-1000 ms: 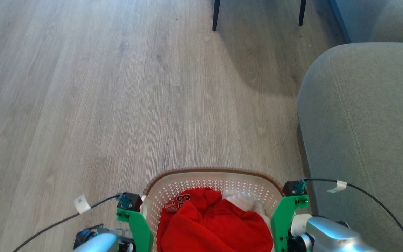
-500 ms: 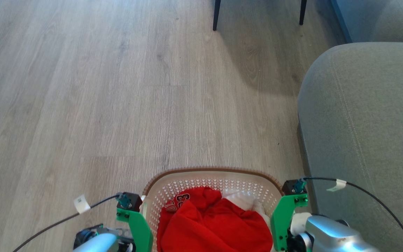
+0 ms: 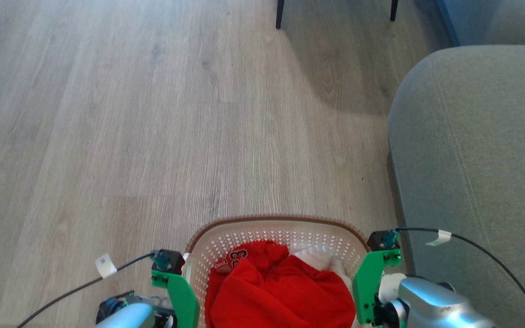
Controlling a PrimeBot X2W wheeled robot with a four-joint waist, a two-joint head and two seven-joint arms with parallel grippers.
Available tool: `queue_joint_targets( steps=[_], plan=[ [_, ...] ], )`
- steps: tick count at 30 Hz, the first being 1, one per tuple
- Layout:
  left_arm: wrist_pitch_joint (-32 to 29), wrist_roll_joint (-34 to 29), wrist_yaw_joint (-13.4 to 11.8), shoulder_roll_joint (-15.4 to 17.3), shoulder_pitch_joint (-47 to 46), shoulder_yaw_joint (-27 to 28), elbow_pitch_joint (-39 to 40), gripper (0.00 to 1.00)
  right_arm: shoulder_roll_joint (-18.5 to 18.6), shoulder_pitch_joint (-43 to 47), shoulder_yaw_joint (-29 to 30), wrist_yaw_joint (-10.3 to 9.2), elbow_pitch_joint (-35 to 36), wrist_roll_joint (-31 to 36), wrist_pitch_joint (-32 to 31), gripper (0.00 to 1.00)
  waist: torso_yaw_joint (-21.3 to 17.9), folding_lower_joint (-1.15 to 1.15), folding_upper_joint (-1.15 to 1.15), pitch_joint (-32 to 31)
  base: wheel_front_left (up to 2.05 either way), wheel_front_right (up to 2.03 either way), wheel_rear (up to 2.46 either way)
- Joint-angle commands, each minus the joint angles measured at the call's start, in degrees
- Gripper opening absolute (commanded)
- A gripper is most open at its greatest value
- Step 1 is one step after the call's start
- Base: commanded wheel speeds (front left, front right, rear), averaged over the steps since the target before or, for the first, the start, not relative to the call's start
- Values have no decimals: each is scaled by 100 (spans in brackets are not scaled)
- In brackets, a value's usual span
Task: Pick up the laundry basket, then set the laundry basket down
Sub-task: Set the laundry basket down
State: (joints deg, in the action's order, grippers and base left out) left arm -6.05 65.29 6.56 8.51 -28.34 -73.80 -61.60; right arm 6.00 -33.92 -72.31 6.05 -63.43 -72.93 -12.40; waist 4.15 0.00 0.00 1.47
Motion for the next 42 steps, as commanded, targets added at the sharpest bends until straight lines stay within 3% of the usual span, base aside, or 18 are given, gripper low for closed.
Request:
queue_joint_targets(
  steps=[1, 12, 33, 42],
  plan=[
    [115, -35, 92, -118, -422, 46, 155, 0, -192, -292, -50, 144, 306, -21, 92, 0, -3, 0, 0, 85, 0, 0, 0],
    [347, -72, 92, -237, -795, 50, -29, 0, -49, -663, -66, 144, 308, 16, 326, 0, -19, 0, 0, 973, 0, 0, 0],
    [1144, -393, 90, -550, -2148, 54, -736, 0, 213, -1704, -66, 144, 87, 411, 1725, 0, 6, 0, 0, 3385, 0, 0, 0],
    [1324, -553, -88, -561, -2652, 51, -449, 0, 250, -2169, -46, 144, -174, 508, 2227, 0, 157, 0, 0, 4265, 0, 0, 0]
  ],
)
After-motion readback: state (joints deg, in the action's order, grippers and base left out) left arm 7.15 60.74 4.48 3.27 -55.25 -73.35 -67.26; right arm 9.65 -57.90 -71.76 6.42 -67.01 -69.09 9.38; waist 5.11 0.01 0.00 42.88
